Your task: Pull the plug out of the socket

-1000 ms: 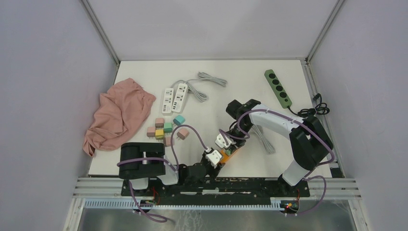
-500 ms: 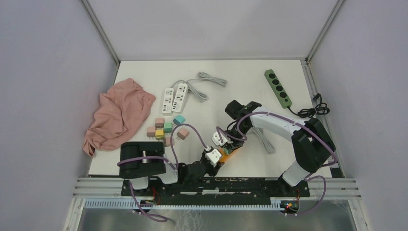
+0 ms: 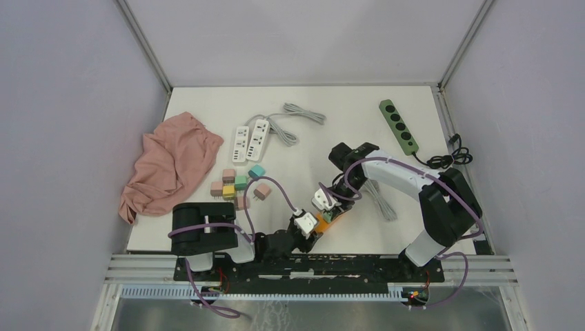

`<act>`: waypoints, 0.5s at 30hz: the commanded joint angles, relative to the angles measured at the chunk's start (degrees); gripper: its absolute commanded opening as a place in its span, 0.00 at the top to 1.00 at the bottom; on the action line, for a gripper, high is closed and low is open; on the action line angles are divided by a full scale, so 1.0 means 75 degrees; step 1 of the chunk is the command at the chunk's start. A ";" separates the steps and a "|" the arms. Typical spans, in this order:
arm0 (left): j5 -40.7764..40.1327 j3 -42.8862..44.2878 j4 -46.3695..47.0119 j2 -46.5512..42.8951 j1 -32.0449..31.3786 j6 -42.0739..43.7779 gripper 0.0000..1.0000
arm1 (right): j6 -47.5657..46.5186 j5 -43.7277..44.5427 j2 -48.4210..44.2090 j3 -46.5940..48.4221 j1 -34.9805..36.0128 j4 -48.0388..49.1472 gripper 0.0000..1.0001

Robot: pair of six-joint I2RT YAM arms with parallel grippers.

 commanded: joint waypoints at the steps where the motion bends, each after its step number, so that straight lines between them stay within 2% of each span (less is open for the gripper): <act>1: 0.0009 -0.0067 -0.0063 -0.0008 0.0079 0.0012 0.97 | 0.0473 -0.0701 -0.0272 0.0197 0.0498 0.0015 0.99; 9: 0.0084 0.0012 -0.0085 0.0088 0.0091 0.0001 0.97 | 0.2677 -0.0332 -0.0558 -0.0059 0.0556 0.1974 1.00; 12: 0.0073 -0.0015 -0.0078 0.0094 0.0103 0.0004 0.97 | 0.2543 -0.0080 -0.0526 0.0047 0.0431 0.1796 1.00; 15: 0.0058 -0.0077 -0.0075 0.0053 0.0109 -0.0025 0.97 | 0.1854 -0.0278 -0.0561 0.0190 0.0103 0.1155 1.00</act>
